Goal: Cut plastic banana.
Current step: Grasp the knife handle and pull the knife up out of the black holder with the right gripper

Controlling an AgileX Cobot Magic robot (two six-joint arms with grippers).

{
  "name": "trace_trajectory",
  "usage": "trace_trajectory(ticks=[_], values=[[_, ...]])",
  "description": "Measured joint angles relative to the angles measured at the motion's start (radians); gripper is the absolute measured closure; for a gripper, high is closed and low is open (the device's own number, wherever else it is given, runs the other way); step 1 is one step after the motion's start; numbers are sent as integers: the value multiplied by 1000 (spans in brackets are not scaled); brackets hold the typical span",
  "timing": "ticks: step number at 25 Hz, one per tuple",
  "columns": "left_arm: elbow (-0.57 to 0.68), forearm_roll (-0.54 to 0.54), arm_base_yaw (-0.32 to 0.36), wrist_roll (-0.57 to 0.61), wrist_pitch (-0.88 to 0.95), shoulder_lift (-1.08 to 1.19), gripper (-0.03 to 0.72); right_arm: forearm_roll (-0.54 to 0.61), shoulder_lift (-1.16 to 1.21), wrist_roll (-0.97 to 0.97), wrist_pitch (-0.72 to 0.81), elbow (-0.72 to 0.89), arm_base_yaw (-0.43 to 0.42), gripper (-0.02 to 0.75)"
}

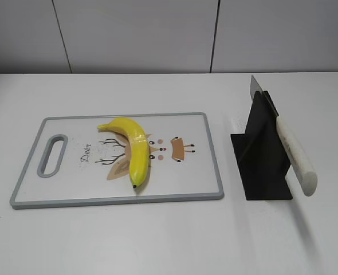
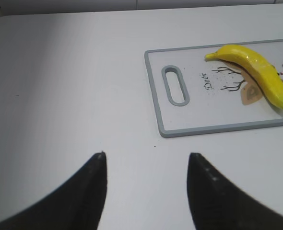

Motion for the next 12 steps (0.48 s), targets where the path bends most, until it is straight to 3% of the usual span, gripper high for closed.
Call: trace_trajectory(ticks=[6,12], values=[[0,0,0,0,0,0,189,10,2,0,-230,0,0,150],[0,0,0,-1,0,0,189,29,175,0,-134,-23,0,150]])
